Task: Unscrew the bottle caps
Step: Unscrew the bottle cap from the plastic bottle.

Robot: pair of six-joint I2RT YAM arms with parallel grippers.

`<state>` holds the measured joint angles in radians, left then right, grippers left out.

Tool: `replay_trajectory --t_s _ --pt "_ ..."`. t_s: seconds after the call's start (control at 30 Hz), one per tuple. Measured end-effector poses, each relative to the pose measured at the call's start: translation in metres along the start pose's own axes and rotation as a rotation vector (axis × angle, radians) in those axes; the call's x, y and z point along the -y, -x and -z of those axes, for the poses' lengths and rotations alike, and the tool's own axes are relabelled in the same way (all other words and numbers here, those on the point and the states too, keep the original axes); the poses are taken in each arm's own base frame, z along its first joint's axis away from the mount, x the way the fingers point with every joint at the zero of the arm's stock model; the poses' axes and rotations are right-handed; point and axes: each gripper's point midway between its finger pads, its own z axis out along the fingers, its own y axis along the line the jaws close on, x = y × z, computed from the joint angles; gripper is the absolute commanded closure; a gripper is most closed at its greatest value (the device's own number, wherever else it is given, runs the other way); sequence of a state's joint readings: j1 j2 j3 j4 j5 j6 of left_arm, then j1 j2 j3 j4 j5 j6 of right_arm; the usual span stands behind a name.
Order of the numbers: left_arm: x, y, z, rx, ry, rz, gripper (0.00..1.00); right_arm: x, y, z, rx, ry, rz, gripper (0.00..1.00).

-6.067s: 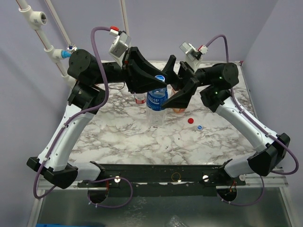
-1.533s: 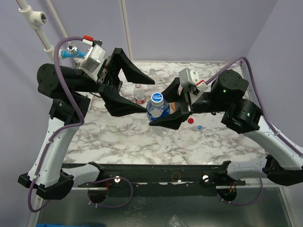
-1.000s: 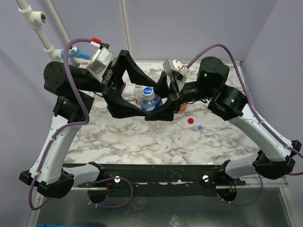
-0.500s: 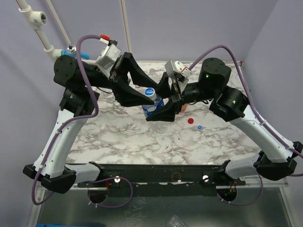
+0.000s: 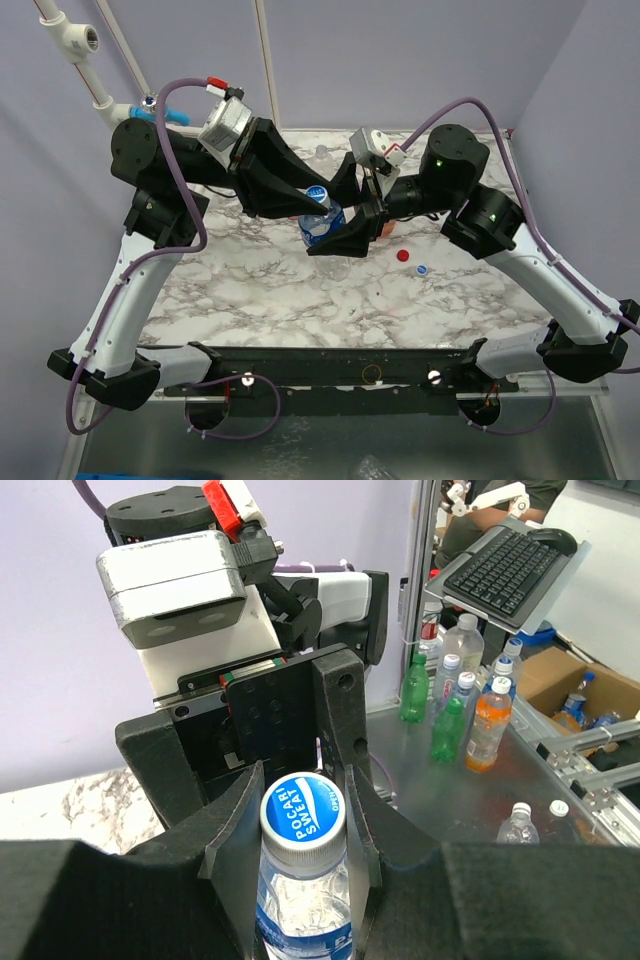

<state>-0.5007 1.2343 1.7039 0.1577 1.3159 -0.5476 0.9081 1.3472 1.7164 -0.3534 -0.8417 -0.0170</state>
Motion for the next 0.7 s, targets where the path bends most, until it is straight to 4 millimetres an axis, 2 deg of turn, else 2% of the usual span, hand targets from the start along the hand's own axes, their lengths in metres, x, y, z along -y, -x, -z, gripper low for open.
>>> replay_trajectory --t_s 0.3,0.7 --pt "0.001 0.003 0.0 0.007 0.008 -0.036 1.0 0.005 0.003 0.0 0.015 -0.03 0.019 0.99" --pt "-0.012 0.007 0.001 0.042 0.101 -0.014 1.0 0.018 0.008 0.004 0.028 -0.121 0.03 0.99"
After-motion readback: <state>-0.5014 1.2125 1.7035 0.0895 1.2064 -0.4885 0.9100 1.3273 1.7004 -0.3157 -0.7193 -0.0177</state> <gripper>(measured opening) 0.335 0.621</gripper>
